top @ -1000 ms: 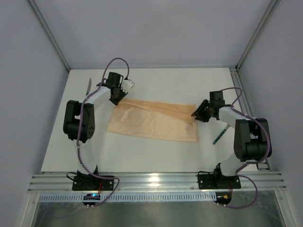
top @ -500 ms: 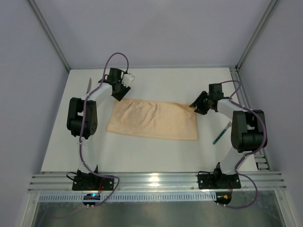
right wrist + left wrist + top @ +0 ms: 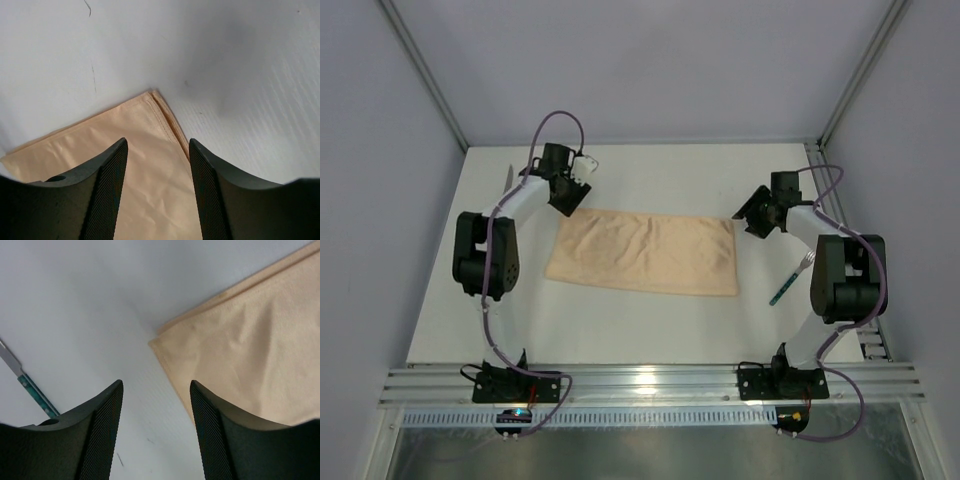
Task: Fold the napkin into a case and place the utensils inside
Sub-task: Fold and flatten the napkin at the center of the board.
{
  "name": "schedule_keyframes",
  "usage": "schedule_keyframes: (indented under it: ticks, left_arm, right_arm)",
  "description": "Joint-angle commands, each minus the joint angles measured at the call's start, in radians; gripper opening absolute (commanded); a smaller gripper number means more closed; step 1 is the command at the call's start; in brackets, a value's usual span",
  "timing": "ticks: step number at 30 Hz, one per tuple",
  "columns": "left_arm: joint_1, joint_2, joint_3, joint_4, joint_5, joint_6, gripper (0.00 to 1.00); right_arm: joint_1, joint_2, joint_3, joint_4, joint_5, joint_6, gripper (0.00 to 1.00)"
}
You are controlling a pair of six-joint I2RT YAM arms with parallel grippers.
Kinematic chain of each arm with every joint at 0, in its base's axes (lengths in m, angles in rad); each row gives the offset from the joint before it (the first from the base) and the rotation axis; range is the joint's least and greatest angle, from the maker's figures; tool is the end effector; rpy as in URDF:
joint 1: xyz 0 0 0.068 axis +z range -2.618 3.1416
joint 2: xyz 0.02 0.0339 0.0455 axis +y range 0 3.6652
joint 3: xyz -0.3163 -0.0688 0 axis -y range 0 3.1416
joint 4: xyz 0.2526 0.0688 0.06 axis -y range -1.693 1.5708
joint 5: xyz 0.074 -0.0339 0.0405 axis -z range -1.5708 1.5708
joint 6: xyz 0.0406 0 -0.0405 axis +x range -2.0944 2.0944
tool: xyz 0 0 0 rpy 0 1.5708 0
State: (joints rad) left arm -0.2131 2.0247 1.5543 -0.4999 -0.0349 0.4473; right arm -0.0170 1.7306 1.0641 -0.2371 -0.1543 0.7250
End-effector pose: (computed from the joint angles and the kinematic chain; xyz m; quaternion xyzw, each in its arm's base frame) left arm 0.4653 -0.0992 0.2422 0.3048 0.9052 0.0511 0.2917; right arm 0.3766 -0.0002 0.2271 0.3180 0.8871 0.1815 0.2810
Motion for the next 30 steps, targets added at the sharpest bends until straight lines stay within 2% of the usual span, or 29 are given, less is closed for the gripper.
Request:
schedule_keyframes:
  ticks: [1,4,8,13,18,22,23,24,27,30]
  left_arm:
    - [0.046,-0.164,-0.028,-0.126,0.091,-0.042,0.58]
    - [0.076,-0.247,-0.094,-0.265,0.171,-0.064,0.56]
    - [0.106,-0.365,-0.256,-0.331,0.202,-0.056,0.57]
    - [0.106,-0.422,-0.413,-0.318,0.185,-0.053,0.58]
    - [0.121,-0.419,-0.462,-0.267,0.204,-0.085,0.58]
    - [0.121,-0.393,-0.487,-0.224,0.196,-0.101,0.57]
    - [0.121,-0.38,-0.49,-0.218,0.194,-0.102,0.57]
    - [0.119,-0.374,-0.497,-0.207,0.197,-0.105,0.56]
    - [0.121,-0.366,-0.497,-0.21,0.213,-0.11,0.54]
    - [0.121,-0.391,-0.496,-0.221,0.227,-0.104,0.54]
  right_arm:
    - [0.006,-0.104,-0.019,-0.068,0.07,-0.094,0.56]
    - [0.031,-0.181,-0.097,-0.116,0.07,-0.151,0.53]
    - [0.124,-0.302,-0.22,-0.174,0.124,-0.162,0.52]
    - [0.206,-0.396,-0.37,-0.217,0.151,-0.108,0.52]
    - [0.268,-0.506,-0.489,-0.22,0.223,-0.032,0.51]
    - [0.272,-0.543,-0.562,-0.214,0.228,-0.007,0.41]
    - [0.27,-0.551,-0.57,-0.215,0.24,-0.004,0.37]
    - [0.27,-0.569,-0.576,-0.218,0.246,0.002,0.27]
    - [0.27,-0.603,-0.587,-0.234,0.262,0.007,0.15]
    - [0.27,-0.611,-0.598,-0.238,0.263,0.01,0.13]
